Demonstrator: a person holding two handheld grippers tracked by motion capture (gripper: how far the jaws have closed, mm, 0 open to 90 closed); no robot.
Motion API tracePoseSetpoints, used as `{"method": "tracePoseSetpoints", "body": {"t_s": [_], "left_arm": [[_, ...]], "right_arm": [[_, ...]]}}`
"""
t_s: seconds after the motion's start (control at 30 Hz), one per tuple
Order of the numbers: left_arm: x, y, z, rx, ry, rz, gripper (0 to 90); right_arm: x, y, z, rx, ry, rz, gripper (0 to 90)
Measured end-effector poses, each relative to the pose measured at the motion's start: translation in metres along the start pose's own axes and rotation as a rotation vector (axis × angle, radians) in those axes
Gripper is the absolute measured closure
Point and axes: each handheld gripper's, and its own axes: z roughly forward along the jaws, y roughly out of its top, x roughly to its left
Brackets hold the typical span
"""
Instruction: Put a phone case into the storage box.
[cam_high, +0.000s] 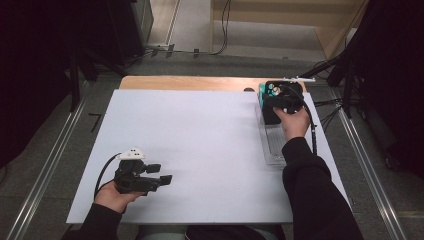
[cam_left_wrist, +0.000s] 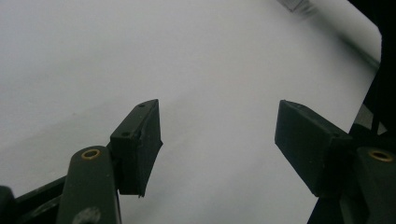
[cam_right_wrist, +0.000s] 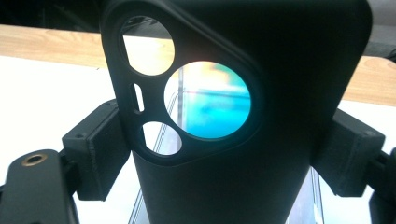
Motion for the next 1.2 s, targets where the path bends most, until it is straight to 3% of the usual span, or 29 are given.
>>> {"method": "tracePoseSetpoints", "body": {"t_s": [0.2, 0.43, 0.6, 0.77, 1.07, 1.2], "left_arm": [[0.004, -0.001, -0.003, -0.007, 0.003, -0.015, 31.8], [0.002, 0.0, -0.001, 0.004, 0.007, -0.003, 31.8], [0.0, 0.0, -0.001, 0.003, 0.009, 0.006, 31.8], [0.001, 0.001, -0.001, -0.001, 0.012, 0.005, 31.8], [0.002, 0.004, 0.0, -0.006, 0.008, 0.007, 31.8], [0.002, 0.004, 0.002, -0.001, 0.01, 0.007, 31.8]], "right_arm": [[0.001, -0.001, 0.014, 0.013, -0.023, 0.0, 13.0], [-0.001, 0.001, 0.024, 0.014, -0.029, 0.007, 13.0], [0.002, 0.007, 0.029, 0.025, -0.05, -0.014, 13.0], [-0.001, 0.009, 0.034, 0.006, -0.047, 0.015, 13.0], [-0.001, 0.016, 0.043, 0.002, -0.06, 0.0, 12.9], [-0.002, 0.015, 0.043, 0.004, -0.058, 0.02, 12.2]]}}
